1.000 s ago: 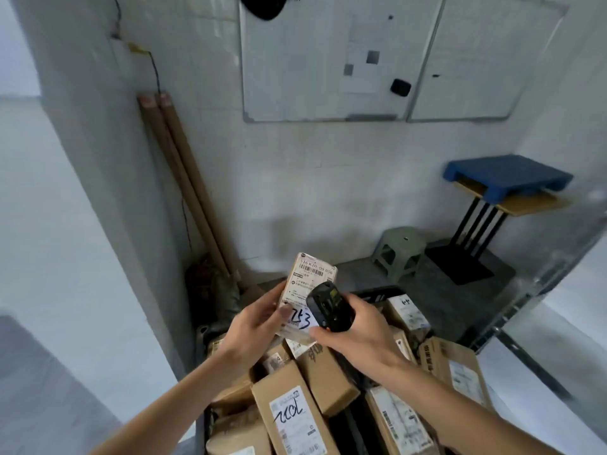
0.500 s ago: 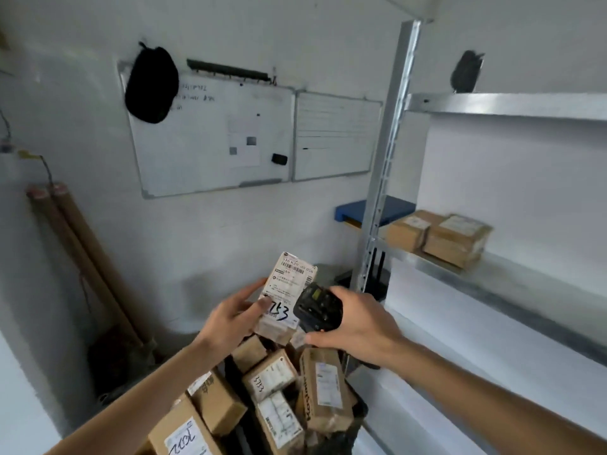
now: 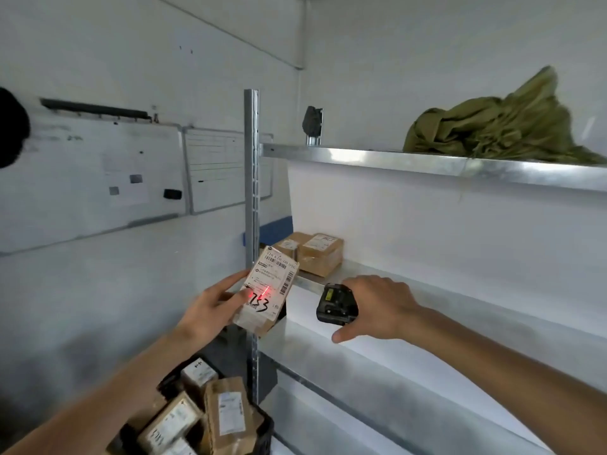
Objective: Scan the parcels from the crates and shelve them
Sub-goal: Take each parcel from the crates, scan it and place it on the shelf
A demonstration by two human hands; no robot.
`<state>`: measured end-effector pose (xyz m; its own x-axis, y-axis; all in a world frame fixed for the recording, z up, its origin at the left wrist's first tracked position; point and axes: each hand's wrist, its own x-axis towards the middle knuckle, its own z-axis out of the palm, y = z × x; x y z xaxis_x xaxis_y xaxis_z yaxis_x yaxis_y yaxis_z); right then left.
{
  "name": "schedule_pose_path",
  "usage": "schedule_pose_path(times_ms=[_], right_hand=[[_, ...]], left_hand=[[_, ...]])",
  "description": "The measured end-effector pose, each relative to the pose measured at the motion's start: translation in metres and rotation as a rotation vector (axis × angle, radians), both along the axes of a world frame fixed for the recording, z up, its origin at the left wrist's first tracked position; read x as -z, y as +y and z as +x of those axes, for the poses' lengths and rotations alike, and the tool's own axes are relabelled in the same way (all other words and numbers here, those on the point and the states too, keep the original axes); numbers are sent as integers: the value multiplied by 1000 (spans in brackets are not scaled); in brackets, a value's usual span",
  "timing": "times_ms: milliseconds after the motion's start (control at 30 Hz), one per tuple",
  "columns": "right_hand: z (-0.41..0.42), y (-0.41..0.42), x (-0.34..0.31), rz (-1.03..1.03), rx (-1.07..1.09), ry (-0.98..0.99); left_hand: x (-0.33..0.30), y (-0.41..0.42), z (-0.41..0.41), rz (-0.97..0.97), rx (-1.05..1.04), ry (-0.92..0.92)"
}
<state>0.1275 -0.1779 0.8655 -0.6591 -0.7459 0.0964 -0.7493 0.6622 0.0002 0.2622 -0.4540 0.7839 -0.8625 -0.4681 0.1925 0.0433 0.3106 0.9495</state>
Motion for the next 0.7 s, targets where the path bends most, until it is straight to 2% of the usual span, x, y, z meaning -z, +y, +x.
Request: schedule_pose_path(times_ms=[333,700], right_hand=[[-17,63,-18,-14,175,36],[-20,88,-18,-1,223,42]], left_hand=[[-19,47,-43,-22,79,-4],[-27,72,-52,-30,99,-8]])
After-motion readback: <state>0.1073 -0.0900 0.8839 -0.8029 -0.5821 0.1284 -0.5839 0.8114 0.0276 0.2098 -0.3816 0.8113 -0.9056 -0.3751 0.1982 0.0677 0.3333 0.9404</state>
